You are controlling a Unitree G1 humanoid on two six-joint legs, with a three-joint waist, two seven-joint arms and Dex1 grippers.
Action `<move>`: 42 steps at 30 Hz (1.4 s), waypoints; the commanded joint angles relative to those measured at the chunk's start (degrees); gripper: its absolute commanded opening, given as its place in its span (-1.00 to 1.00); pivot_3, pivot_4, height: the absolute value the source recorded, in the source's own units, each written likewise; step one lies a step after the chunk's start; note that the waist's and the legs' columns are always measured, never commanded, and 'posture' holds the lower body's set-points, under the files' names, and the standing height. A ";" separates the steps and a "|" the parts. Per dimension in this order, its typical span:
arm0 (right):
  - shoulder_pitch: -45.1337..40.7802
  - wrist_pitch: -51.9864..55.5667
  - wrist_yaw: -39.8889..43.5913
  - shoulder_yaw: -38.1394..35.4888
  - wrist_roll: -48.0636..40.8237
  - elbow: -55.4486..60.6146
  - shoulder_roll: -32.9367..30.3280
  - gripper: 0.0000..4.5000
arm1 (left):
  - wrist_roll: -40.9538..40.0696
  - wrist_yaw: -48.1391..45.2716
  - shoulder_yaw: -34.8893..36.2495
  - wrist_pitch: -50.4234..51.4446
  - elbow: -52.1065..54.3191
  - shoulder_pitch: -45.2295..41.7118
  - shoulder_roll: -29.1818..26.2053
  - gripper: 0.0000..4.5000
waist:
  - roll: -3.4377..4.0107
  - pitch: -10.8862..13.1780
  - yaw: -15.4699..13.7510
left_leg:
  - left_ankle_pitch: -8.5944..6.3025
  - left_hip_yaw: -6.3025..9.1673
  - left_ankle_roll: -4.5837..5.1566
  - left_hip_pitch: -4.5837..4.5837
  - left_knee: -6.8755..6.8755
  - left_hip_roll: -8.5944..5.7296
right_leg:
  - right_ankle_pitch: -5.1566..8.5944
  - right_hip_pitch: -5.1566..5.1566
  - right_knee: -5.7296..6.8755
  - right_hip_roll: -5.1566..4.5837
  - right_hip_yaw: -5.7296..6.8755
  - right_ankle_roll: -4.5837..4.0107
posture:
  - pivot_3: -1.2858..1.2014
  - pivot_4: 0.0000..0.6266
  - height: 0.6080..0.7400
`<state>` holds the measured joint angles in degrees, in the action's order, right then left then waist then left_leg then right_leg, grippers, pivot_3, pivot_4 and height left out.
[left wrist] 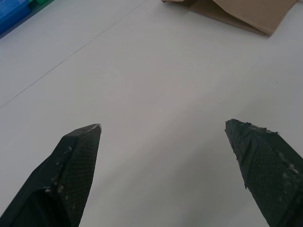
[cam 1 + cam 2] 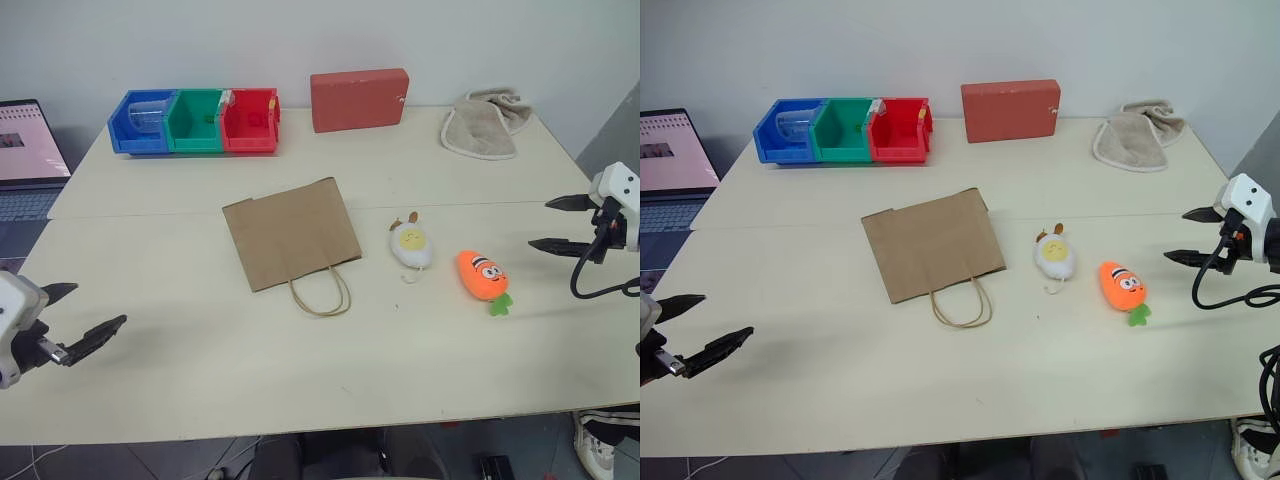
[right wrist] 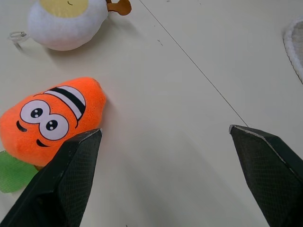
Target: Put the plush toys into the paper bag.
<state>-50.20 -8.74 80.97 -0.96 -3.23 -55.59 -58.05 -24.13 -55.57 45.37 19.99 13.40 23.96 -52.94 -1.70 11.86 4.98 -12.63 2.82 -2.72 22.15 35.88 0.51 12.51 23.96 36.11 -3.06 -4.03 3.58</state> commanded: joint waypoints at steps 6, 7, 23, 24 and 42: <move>-1.43 -1.43 0.10 -0.55 0.26 -0.86 -0.74 1.00 | -0.12 -0.30 2.67 0.48 -0.07 -0.94 -0.12 0.99 | 0.00 0.00 0.02 | 0.00 -0.02 0.00 0.00 0.01 0.00 | -0.01 0.01 0.02 0.00 -0.01 0.00 | 0.03 -0.52 1.00; -1.54 -1.55 0.07 -0.52 0.33 -1.08 -0.74 1.00 | -0.29 -0.37 2.73 0.63 -0.04 -1.05 -0.05 0.99 | 0.00 0.00 0.02 | 0.00 -0.02 0.00 0.00 0.01 0.01 | -0.01 0.02 0.02 0.00 -0.01 0.00 | 0.03 -0.52 1.00; -1.24 -3.04 -0.35 -0.85 0.24 -2.23 -0.10 1.00 | 0.64 -1.93 3.53 -4.34 -0.86 -1.14 1.05 0.99 | 0.00 0.00 0.01 | 0.00 -0.03 -0.01 -0.02 0.04 0.00 | -0.01 0.09 0.30 0.01 -0.02 -0.01 | 0.03 -0.52 1.00; -1.21 -3.03 -0.32 -0.86 0.21 -2.17 -0.08 1.00 | 0.27 -1.84 3.54 -4.19 -1.01 -1.38 1.08 0.99 | 0.00 0.00 0.01 | 0.00 -0.03 -0.01 -0.04 0.05 0.00 | -0.01 0.09 0.33 0.01 -0.02 -0.01 | 0.03 -0.52 1.00; 16.65 16.20 1.58 -6.43 -14.04 38.34 -1.40 1.00 | 2.02 -3.59 -25.96 -2.81 11.39 -17.42 -1.94 0.99 | 0.01 -0.02 -0.38 | -0.01 0.13 -0.02 -0.16 0.11 -0.05 | -0.16 0.11 0.88 0.06 -0.05 0.24 | 0.03 -0.52 1.00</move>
<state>-33.96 3.72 82.26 -5.20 -13.75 -24.67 -58.13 -22.84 -58.49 22.47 17.25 22.92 7.78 -53.89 -1.70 11.85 4.60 -12.64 3.02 -2.74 22.01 35.99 0.47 12.29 24.06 37.00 -2.96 -4.06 3.93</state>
